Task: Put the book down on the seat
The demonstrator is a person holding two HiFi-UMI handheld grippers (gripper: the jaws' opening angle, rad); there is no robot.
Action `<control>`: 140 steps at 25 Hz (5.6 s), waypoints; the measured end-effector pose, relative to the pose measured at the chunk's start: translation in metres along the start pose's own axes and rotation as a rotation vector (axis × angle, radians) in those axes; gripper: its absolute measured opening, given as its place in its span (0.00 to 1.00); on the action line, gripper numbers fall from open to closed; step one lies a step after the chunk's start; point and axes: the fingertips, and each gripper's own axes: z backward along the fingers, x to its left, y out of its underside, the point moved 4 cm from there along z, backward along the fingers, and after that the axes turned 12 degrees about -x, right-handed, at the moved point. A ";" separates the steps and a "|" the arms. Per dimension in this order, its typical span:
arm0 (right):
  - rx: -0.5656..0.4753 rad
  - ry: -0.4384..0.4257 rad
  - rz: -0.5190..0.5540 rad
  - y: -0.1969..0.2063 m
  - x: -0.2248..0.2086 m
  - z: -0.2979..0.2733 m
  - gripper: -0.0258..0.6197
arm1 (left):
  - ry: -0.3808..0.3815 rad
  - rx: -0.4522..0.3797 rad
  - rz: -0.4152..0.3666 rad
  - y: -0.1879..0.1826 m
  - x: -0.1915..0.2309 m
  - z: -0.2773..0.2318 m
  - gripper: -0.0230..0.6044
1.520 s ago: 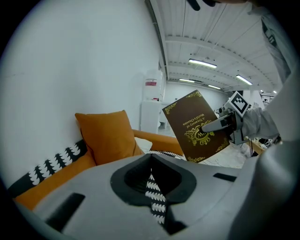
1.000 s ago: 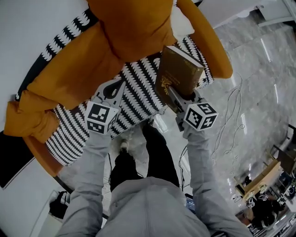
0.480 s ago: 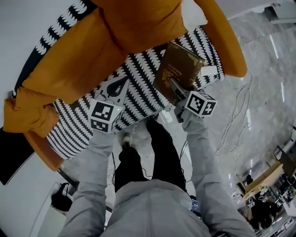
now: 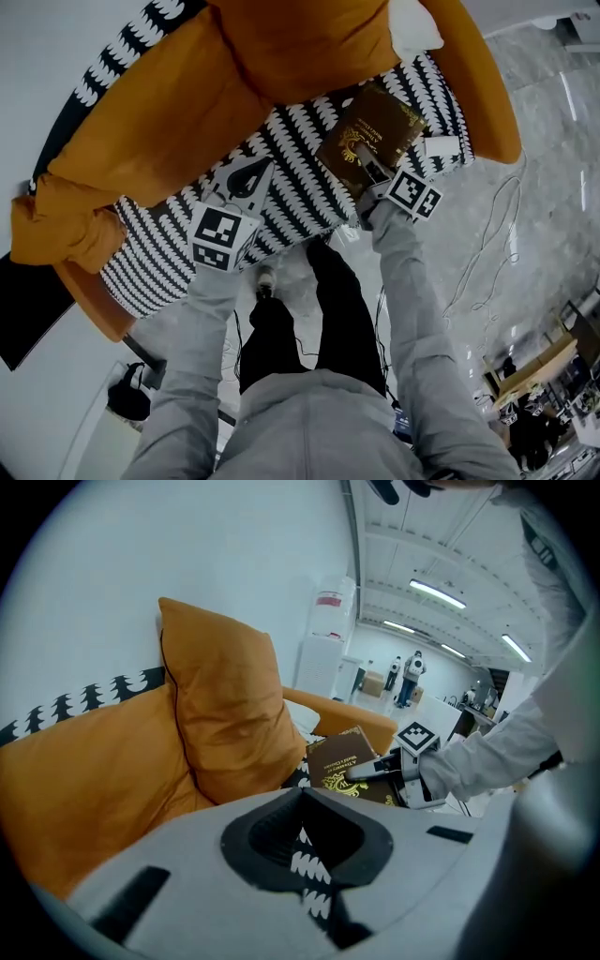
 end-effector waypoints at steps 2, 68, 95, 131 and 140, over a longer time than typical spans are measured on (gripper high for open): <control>-0.031 -0.016 -0.089 0.003 0.011 -0.006 0.42 | -0.002 0.019 -0.012 -0.009 0.002 0.009 0.08; -0.049 -0.021 0.417 -0.056 0.083 0.144 0.63 | 0.106 -0.060 -0.091 -0.109 -0.067 0.044 0.08; -0.305 -0.271 0.890 -0.012 0.370 0.336 0.62 | 0.097 -0.305 -0.181 -0.169 -0.097 0.265 0.08; -0.541 -0.326 1.169 0.022 0.493 0.456 0.18 | 0.156 -0.547 -0.376 -0.262 -0.157 0.386 0.08; -0.547 -0.349 1.191 0.024 0.512 0.454 0.09 | 0.155 -0.569 -0.417 -0.276 -0.158 0.400 0.08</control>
